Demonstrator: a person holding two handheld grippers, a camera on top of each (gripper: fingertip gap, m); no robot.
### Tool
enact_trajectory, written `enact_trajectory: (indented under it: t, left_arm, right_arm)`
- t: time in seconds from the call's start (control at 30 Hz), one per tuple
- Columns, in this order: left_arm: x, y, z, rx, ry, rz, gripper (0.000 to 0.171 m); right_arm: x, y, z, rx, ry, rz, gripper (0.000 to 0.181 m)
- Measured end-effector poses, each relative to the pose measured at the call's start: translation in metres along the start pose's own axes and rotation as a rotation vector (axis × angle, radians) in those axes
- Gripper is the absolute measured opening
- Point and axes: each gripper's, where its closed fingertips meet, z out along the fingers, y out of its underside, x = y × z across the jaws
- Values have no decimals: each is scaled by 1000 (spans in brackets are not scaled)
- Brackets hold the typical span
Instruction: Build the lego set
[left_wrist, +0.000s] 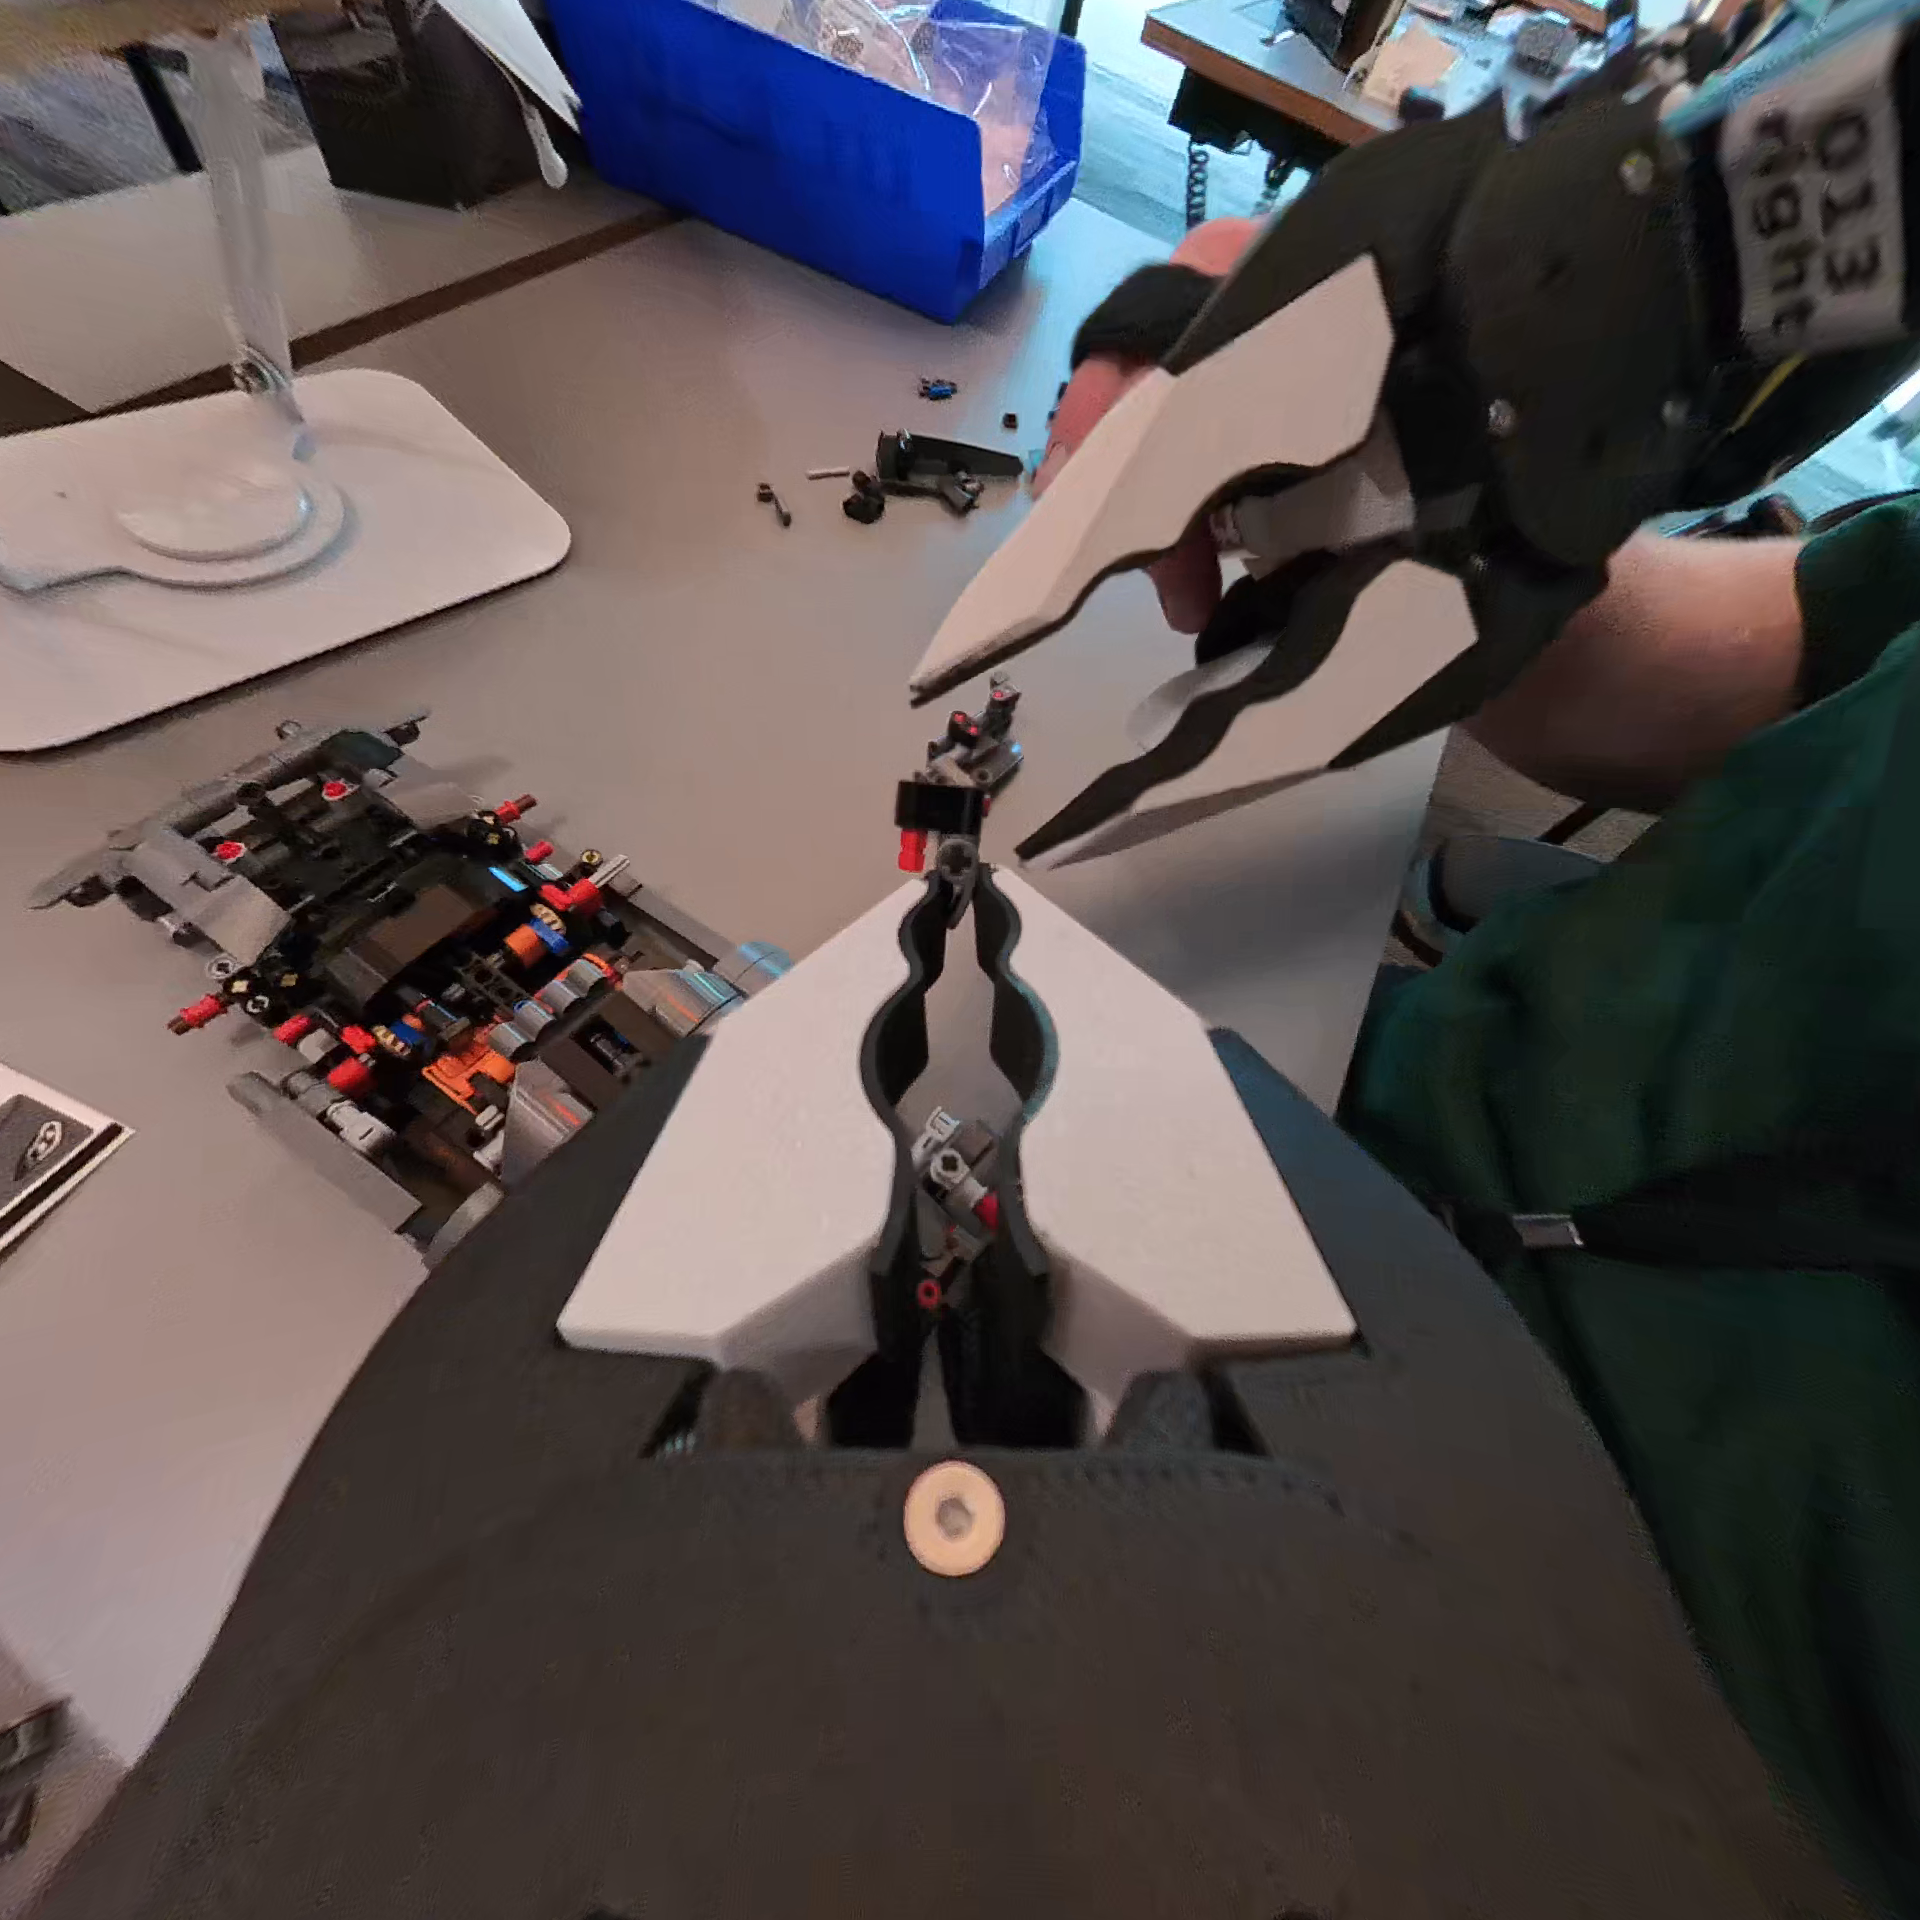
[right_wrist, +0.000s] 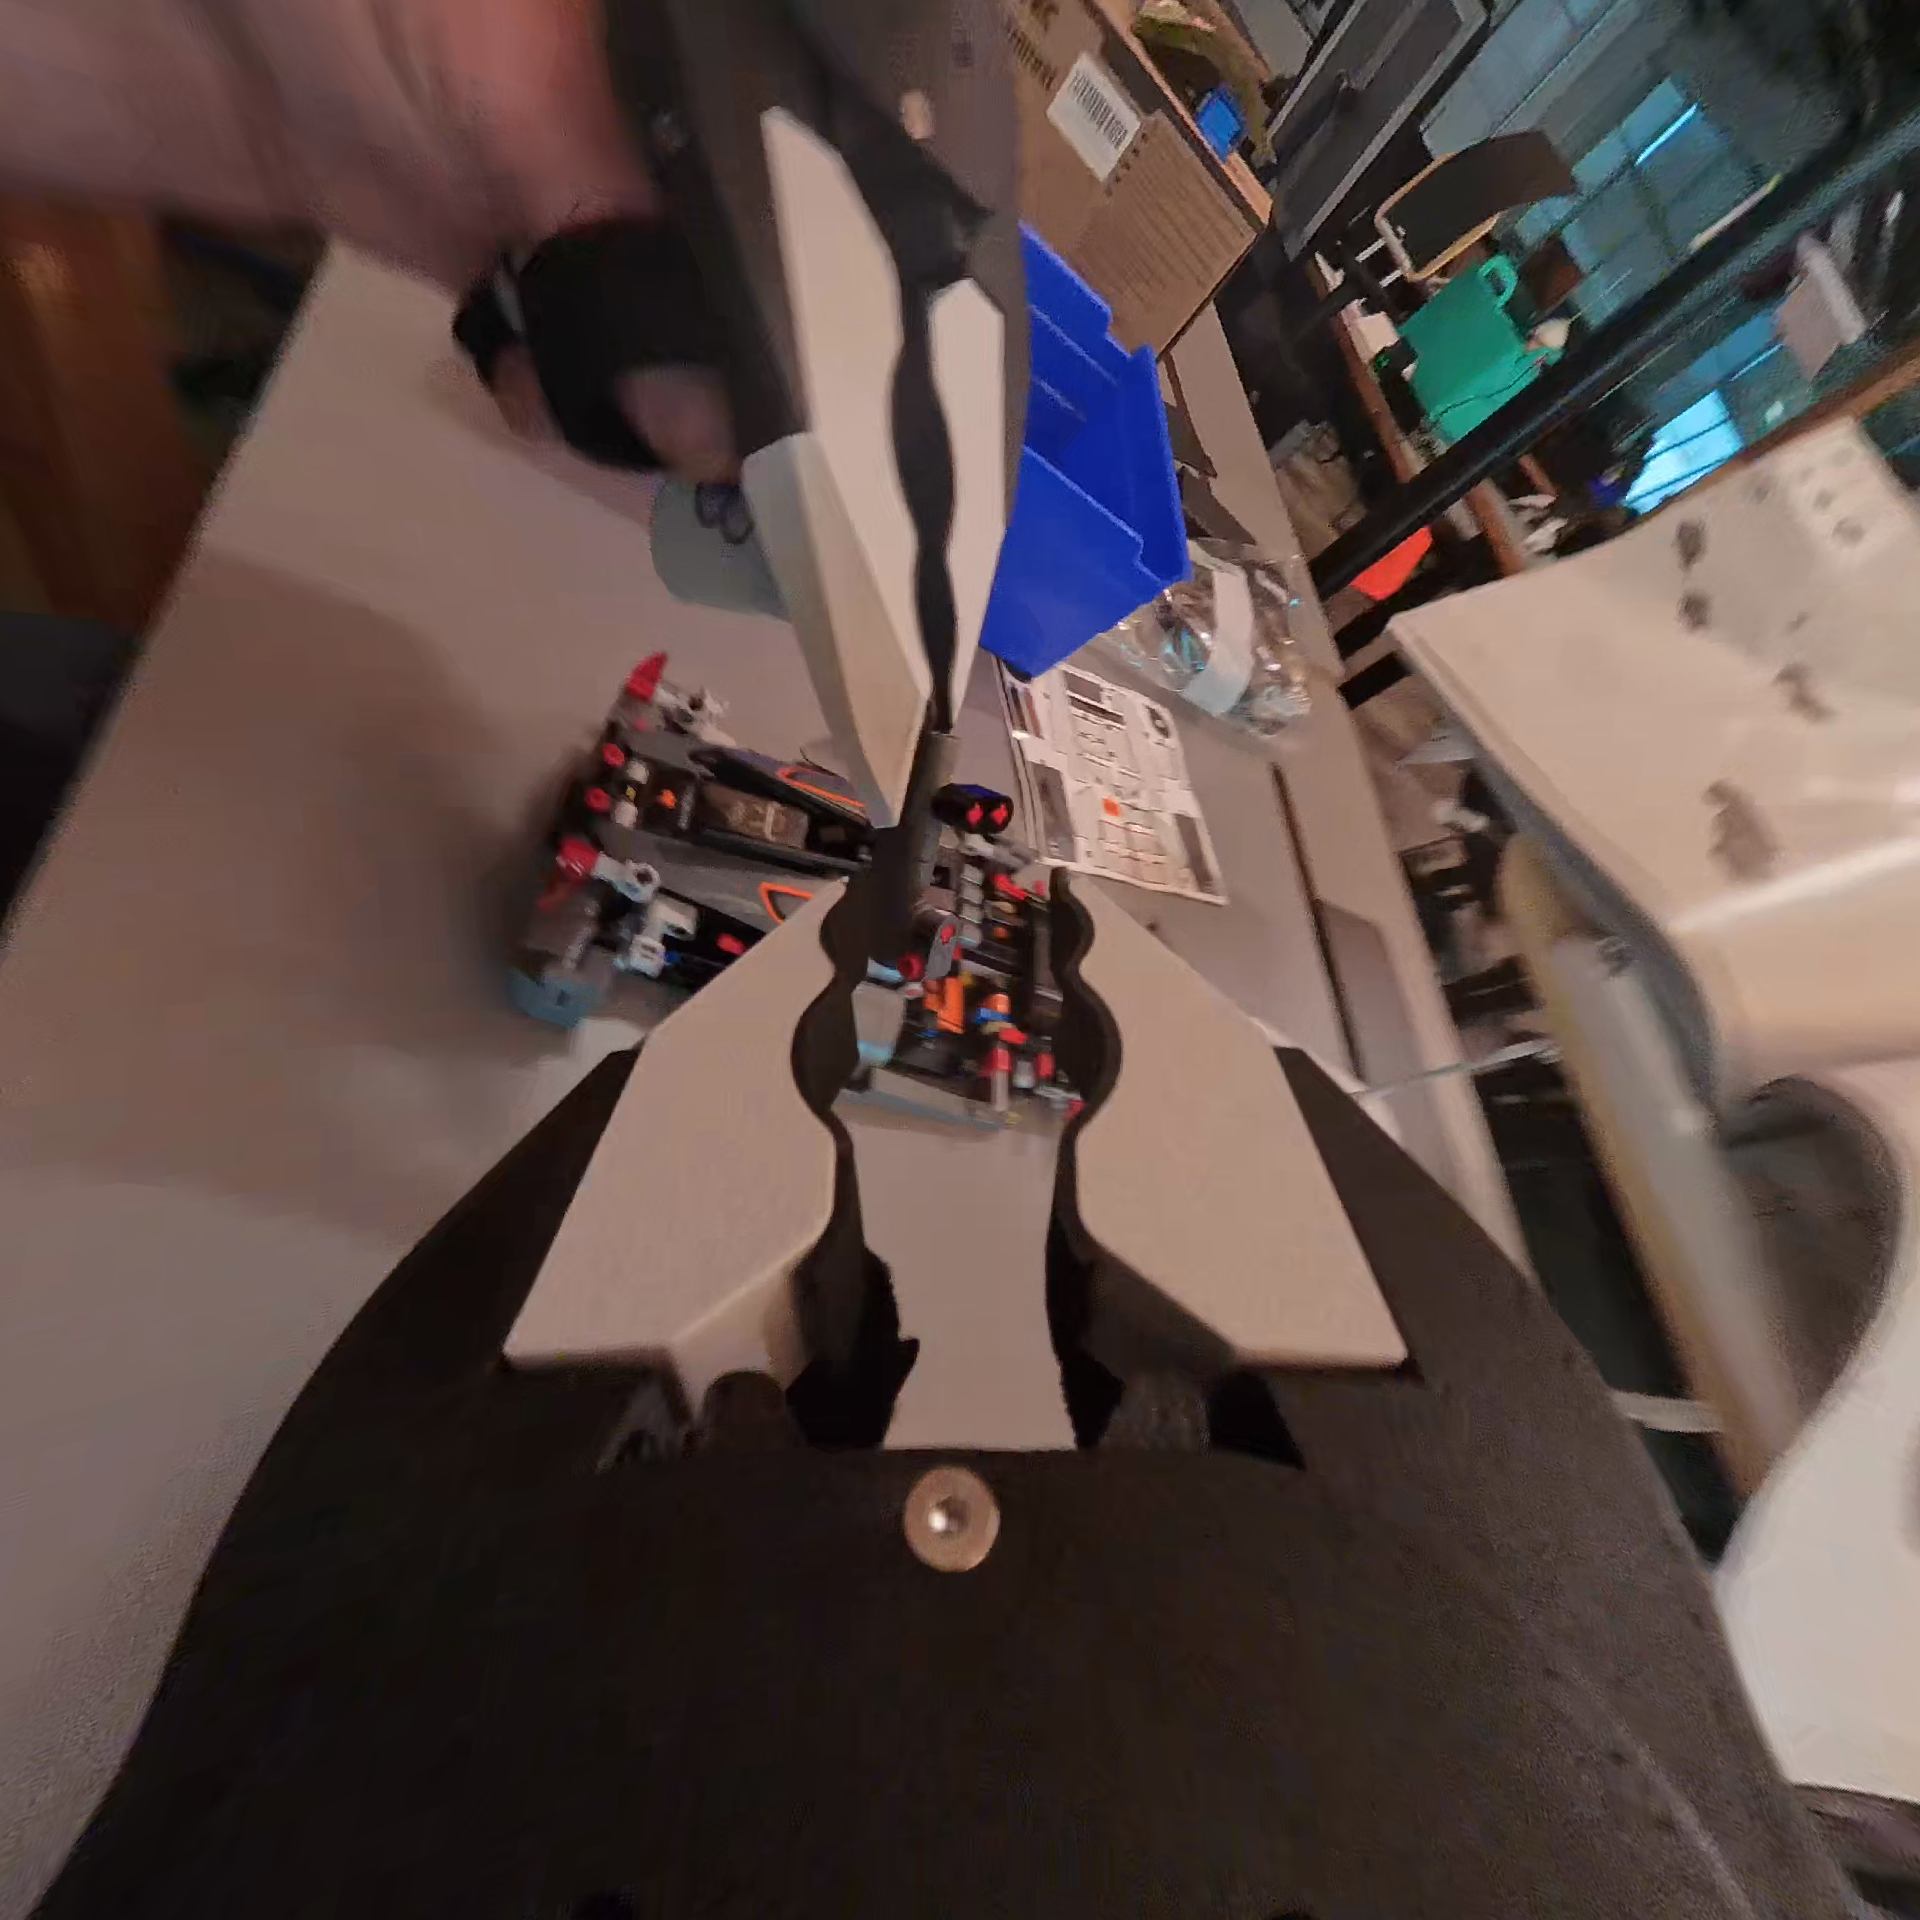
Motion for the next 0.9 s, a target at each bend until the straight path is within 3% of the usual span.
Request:
enact_trajectory:
  t: [0.1, 0.23, 0.37, 0.57, 0.63, 0.77, 0.83, 0.9]
  left_arm:
    - [1, -5, -3, 7, 88, -74, 3]
    - [1, -9, -3, 4, 167, -148, 3]
    - [-4, -12, 1, 23, 171, -184, 4]
    - [-13, -26, -17, 152, 115, -137, 14]
    - [-37, -12, -26, 108, -20, -104, 18]
    - [-91, 42, -39, -51, -226, -131, 25]
    - [-95, 75, -36, -155, -177, -232, 39]
    - [-89, 95, -31, -181, -120, -298, 40]
  right_arm:
    - [0, -1, 4, -81, 48, -203, 36]
    - [-3, 2, 12, -124, 41, -183, 22]
    - [-3, 7, 16, -110, -7, 2, 15]
    - [13, 1, 9, 134, -188, 535, 13]
    - [20, 5, 8, 179, -231, 665, 13]
    - [23, 16, 14, 173, -302, 796, 13]
    - [22, 21, 20, 150, -321, 826, 13]
    - [18, 26, 26, 118, -335, 840, 13]
